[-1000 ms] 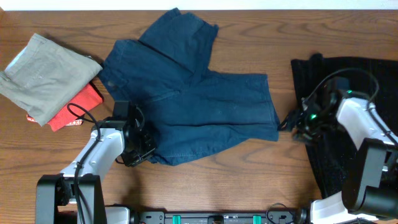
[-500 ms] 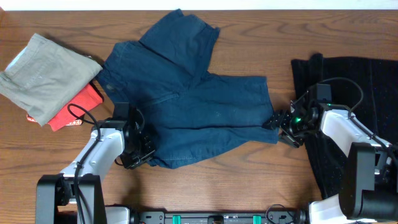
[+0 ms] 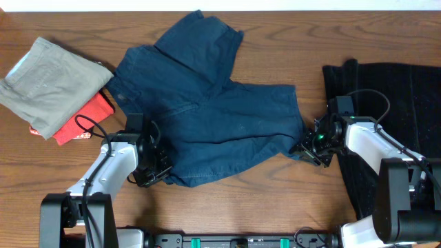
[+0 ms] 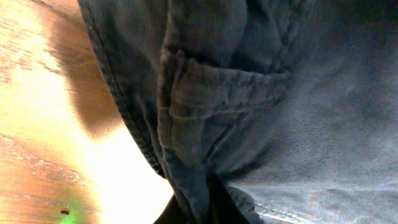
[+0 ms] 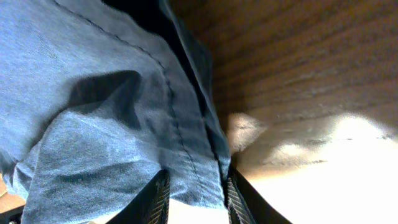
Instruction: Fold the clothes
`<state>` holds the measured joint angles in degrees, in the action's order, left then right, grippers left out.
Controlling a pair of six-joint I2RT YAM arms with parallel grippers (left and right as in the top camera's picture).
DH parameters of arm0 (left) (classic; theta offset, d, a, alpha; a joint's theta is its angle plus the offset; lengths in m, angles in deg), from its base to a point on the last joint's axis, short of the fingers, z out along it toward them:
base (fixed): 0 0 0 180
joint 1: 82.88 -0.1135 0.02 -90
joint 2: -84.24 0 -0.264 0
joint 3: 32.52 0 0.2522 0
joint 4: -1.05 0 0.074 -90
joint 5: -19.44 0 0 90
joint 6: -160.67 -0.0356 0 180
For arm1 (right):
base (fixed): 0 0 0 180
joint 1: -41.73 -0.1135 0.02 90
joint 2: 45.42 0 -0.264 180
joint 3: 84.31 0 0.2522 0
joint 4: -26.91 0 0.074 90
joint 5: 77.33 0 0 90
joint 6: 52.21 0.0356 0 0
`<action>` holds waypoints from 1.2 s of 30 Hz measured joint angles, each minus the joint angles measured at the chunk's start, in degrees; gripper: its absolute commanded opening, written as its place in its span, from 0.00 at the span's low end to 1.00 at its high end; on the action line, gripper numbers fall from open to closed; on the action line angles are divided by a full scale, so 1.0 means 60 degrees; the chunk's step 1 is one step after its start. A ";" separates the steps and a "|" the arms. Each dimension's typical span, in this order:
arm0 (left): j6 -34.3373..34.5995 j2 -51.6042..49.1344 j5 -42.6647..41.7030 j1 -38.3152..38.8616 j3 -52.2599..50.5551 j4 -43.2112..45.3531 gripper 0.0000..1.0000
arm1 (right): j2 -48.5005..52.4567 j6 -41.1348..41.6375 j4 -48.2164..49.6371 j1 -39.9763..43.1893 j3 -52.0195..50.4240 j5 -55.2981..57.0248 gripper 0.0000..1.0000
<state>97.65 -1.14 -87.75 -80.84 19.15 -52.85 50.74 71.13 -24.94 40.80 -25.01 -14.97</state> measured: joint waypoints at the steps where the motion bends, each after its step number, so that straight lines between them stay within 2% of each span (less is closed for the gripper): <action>1: 0.0000 0.0000 0.0000 0.0000 0.0000 0.0000 0.06 | 0.0000 0.0018 -0.0015 0.0018 0.0000 0.0000 0.35; 4: 0.0000 0.0000 0.0000 0.0000 0.0000 0.0000 0.06 | 0.0000 0.0029 -0.0168 0.0164 0.0000 -0.0091 0.33; 7: 0.0000 0.0000 0.0000 0.0000 0.0000 0.0000 0.06 | 0.0004 -0.0022 -0.0266 0.0353 -0.0025 -0.0080 0.06; 8: 0.0000 0.0000 0.0000 0.0000 0.0000 0.0004 0.06 | 0.0011 -0.0076 -0.0266 0.0408 -0.0051 -0.0047 0.01; 19: -0.0055 0.0000 0.0004 0.0000 0.0004 -0.0040 0.07 | 0.0073 -0.0284 0.0073 0.0510 -0.0113 -0.0033 0.01; 23: -0.0284 0.0011 0.0189 0.0000 0.0084 -0.0929 0.06 | -0.0047 -0.0772 -0.0412 0.0820 0.0127 0.0051 0.01; 31: -0.1020 0.1224 0.0401 0.0029 0.1537 -0.2703 0.06 | -0.2109 -0.2014 -0.2229 0.1752 0.2397 0.0066 0.01; 36: -0.1341 0.2328 0.0062 0.0117 0.2477 -0.3246 0.06 | -0.3362 -0.2401 -0.3370 0.2014 0.3708 0.0648 0.01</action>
<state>89.61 12.83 -87.38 -80.14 34.01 -72.33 30.56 56.73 -45.16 52.89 -2.75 -11.08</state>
